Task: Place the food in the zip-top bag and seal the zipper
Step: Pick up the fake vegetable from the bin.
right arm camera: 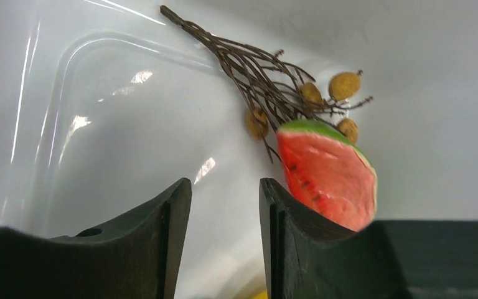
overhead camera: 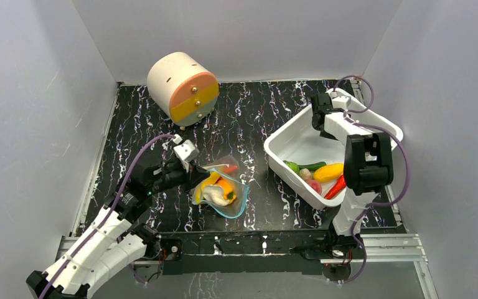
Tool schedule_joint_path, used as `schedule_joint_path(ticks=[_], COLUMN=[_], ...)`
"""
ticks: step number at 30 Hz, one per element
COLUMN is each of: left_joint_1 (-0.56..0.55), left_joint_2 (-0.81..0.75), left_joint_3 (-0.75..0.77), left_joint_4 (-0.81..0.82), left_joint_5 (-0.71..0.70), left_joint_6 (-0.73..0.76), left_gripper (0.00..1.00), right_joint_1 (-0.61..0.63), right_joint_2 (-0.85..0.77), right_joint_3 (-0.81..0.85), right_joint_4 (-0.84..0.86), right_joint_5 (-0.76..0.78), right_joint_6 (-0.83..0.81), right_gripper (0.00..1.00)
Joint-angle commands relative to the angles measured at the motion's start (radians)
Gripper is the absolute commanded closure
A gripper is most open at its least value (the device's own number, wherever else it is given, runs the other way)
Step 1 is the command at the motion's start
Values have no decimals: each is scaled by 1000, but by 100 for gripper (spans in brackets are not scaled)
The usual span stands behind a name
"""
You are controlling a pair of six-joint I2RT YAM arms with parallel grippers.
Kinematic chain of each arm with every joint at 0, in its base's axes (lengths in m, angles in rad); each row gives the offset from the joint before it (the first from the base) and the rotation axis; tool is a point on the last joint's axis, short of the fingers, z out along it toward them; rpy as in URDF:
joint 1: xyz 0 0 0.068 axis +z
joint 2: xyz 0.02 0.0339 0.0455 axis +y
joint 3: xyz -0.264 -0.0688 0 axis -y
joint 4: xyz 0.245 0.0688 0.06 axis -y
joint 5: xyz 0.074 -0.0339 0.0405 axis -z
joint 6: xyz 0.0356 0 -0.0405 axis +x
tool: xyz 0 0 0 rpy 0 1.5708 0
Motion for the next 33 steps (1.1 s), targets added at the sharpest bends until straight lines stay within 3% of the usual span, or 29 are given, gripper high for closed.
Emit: schedule_joint_path(ticks=[1, 5, 26, 33], left_joint_1=[-5, -5, -4, -5], left_joint_2=[-26, -29, -31, -27], left_joint_3=[0, -1, -4, -3], left_joint_4=[2, 4, 5, 4], left_joint_5=[-10, -12, -23, -26], left_joint_6=[6, 6, 9, 9], left_gripper=[100, 100, 100, 100], right_joint_1=[-12, -32, -62, -62], right_joint_2=[114, 147, 329, 349], right_joint_3=[24, 25, 132, 133], right_joint_4=[195, 303, 347, 346], right_joint_5=[115, 72, 207, 194], right_joint_6=[-145, -223, -392, -404], right_gripper=[59, 60, 59, 74])
